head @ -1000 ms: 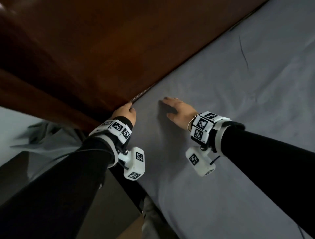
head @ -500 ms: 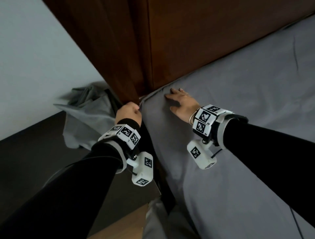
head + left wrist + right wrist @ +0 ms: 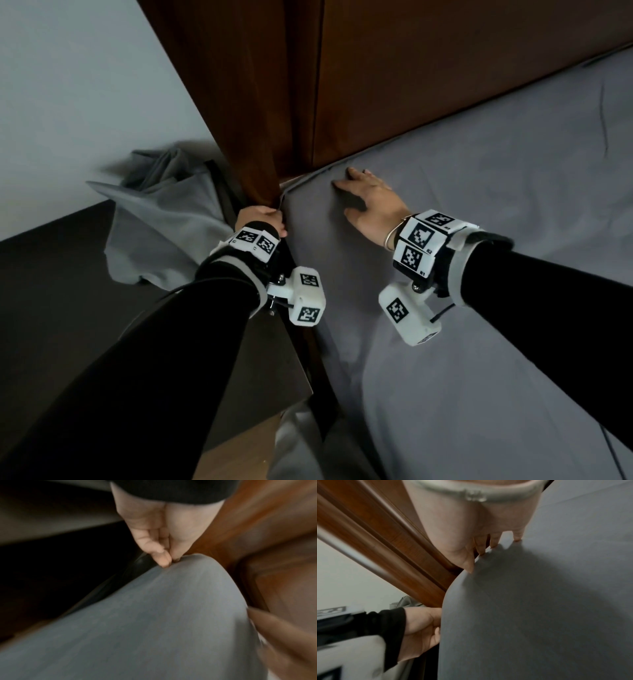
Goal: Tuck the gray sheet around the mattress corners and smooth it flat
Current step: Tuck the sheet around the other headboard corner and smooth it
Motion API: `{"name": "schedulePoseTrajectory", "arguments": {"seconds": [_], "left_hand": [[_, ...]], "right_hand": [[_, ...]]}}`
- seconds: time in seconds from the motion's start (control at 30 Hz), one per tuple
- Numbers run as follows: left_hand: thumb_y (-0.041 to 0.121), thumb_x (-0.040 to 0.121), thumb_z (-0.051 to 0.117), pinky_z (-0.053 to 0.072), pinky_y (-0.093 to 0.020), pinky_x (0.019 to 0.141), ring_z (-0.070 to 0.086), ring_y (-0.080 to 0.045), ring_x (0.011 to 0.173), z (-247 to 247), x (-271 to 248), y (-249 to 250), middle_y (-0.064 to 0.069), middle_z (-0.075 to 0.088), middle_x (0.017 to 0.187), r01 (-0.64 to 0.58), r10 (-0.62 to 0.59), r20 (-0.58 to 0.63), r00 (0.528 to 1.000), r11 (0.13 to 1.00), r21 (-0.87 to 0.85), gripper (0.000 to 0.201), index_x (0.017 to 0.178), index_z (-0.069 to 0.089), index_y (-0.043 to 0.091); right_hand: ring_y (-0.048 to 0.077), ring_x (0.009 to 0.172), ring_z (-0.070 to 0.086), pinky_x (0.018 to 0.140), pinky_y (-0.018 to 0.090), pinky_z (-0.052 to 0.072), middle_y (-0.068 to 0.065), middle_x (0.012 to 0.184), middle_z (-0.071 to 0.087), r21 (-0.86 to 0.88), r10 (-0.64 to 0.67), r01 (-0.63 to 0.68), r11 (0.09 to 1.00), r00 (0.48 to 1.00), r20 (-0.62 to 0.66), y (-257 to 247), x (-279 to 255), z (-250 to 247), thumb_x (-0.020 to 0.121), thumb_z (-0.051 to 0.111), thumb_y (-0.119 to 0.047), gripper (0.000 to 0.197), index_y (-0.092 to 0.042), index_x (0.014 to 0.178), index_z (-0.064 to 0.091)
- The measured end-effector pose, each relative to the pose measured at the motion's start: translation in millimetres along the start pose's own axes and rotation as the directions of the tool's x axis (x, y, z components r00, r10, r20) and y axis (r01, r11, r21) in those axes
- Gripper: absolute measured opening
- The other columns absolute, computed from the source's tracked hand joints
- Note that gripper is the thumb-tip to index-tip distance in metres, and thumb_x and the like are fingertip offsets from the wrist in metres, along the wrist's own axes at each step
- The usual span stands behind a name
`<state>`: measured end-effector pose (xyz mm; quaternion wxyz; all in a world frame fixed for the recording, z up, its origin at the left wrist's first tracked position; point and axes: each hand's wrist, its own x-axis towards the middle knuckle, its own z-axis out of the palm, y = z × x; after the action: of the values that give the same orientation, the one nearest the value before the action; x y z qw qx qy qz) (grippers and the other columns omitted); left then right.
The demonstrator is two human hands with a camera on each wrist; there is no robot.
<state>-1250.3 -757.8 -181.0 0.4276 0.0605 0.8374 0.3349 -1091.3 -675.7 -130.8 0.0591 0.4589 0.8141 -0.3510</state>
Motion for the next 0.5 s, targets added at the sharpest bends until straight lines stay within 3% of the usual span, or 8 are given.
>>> {"name": "schedulePoseTrajectory", "arguments": {"seconds": [0.1,0.17,0.23,0.3,0.33,0.4,0.43,0.5], "left_hand": [[0.009,0.096,0.048,0.035,-0.006,0.026,0.050,0.001,0.022,-8,3,-1,0.004,0.055,0.030,0.078,-0.072,0.063,0.995,0.992,-0.102,0.027,0.069,0.052,0.009],[0.007,0.096,0.048,0.044,-0.009,0.035,0.060,-0.002,0.032,-17,13,1,-0.005,0.068,0.057,0.125,-0.118,0.065,0.991,0.985,-0.116,0.023,0.075,0.057,0.009],[0.008,0.099,0.038,0.055,-0.013,0.074,0.073,-0.012,0.083,-28,15,7,-0.017,0.068,0.112,0.208,-0.179,0.176,0.968,0.964,-0.165,0.026,0.113,0.060,0.004],[0.008,0.102,0.027,0.033,-0.023,0.109,0.048,-0.022,0.131,-37,9,14,-0.022,0.049,0.139,0.295,-0.251,0.246,0.936,0.942,-0.161,0.037,0.134,0.043,-0.004],[0.004,0.101,0.029,0.034,-0.024,0.109,0.047,-0.026,0.131,-36,8,12,-0.026,0.055,0.127,0.291,-0.254,0.210,0.944,0.942,-0.169,0.033,0.127,0.047,-0.005],[-0.001,0.094,0.047,0.057,-0.022,0.075,0.065,-0.029,0.093,-30,2,6,-0.021,0.060,0.082,0.222,-0.201,0.110,0.973,0.946,-0.236,0.008,0.097,0.054,-0.004],[0.000,0.091,0.054,0.057,-0.021,0.059,0.063,-0.024,0.074,-27,-4,4,-0.015,0.056,0.072,0.174,-0.160,0.075,0.984,0.947,-0.272,0.010,0.082,0.050,0.002],[0.006,0.093,0.053,0.051,-0.024,0.056,0.055,-0.017,0.063,-21,-13,4,-0.009,0.054,0.069,0.136,-0.115,0.112,0.987,0.970,-0.202,0.025,0.070,0.045,0.010]], "right_hand": [[0.018,0.148,0.012,0.121,0.036,0.011,-0.002,0.158,0.022,0.009,-0.014,0.014,1.000,1.000,-0.003,3,1,-1,0.088,0.053,-0.014,0.058,-0.030,0.142,0.039],[0.018,0.148,0.015,0.121,0.036,0.013,-0.003,0.157,0.026,0.016,-0.029,0.029,0.999,1.000,-0.007,3,1,-3,0.089,0.052,-0.014,0.054,-0.030,0.140,0.043],[0.020,0.145,0.022,0.120,0.034,0.016,-0.003,0.154,0.032,0.004,-0.055,0.055,0.998,0.998,-0.022,2,4,-7,0.090,0.052,-0.016,0.050,-0.030,0.138,0.046],[0.020,0.143,0.026,0.119,0.037,0.019,-0.003,0.152,0.037,-0.024,-0.093,0.092,0.995,0.996,-0.005,-2,7,-8,0.090,0.052,-0.018,0.048,-0.030,0.137,0.048],[0.021,0.143,0.026,0.119,0.039,0.019,-0.003,0.152,0.037,-0.050,-0.111,0.111,0.992,0.994,0.020,-4,9,-8,0.090,0.052,-0.020,0.048,-0.030,0.137,0.047],[0.021,0.145,0.022,0.119,0.044,0.016,-0.005,0.154,0.033,-0.133,-0.120,0.130,0.983,0.989,0.086,-9,13,-8,0.092,0.051,-0.025,0.051,-0.032,0.141,0.041],[0.020,0.146,0.020,0.119,0.046,0.014,-0.006,0.155,0.030,-0.187,-0.115,0.133,0.973,0.987,0.109,-12,16,-8,0.092,0.050,-0.028,0.053,-0.033,0.143,0.037],[0.021,0.146,0.018,0.119,0.050,0.011,-0.005,0.156,0.027,-0.291,-0.103,0.138,0.947,0.986,0.132,-16,22,-8,0.092,0.049,-0.035,0.057,-0.035,0.145,0.030]]}}
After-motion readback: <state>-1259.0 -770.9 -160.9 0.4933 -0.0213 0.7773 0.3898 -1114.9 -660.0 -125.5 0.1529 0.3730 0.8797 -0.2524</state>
